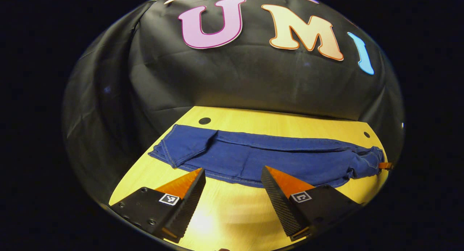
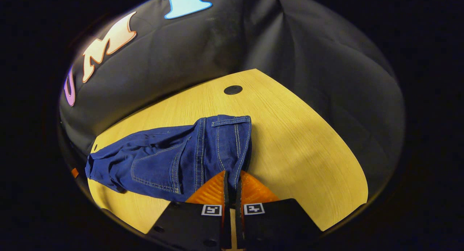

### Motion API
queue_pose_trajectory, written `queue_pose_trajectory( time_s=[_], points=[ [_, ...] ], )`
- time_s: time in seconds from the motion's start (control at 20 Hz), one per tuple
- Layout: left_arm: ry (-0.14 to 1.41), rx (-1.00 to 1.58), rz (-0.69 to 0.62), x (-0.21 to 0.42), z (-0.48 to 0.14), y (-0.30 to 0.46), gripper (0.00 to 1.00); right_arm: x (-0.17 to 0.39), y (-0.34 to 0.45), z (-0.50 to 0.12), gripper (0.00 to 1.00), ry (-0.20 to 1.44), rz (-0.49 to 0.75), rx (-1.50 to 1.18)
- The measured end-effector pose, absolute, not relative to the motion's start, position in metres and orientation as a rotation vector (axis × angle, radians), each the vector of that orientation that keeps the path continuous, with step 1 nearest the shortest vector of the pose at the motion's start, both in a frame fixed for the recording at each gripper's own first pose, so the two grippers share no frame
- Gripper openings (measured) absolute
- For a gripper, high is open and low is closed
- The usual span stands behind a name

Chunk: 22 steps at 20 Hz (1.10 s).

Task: Grasp the waist and the cuffs of the jeans and fold them to make the two legs overlap; first hold the waist and fold one-third of the jeans toward the cuffs, then hold the cuffs and fold the remaining one-third in the same direction to finish folding.

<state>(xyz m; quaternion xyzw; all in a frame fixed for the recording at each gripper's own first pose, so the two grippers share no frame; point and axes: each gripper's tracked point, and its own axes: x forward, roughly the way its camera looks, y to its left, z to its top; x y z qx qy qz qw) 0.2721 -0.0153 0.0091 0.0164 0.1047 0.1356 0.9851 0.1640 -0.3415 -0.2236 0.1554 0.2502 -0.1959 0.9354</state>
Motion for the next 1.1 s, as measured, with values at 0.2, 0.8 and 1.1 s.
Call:
queue_pose_trajectory(
  time_s=[0.2, 0.8, 1.1],
  points=[
    [0.210, 0.027, 0.236, 0.271, 0.008, -0.011, 0.95, 0.159, -0.345, -0.206, 0.04, 0.478, -0.486, 0.274],
    [0.184, 0.091, -0.053, 0.261, 0.014, 0.004, 0.98, 0.207, -0.200, -0.050, 0.03, 0.120, -0.314, 0.378],
    [0.155, 0.085, -0.141, 0.262, 0.017, 0.007, 0.98, 0.259, -0.055, -0.030, 0.03, 0.080, -0.007, 0.472]
  ],
)
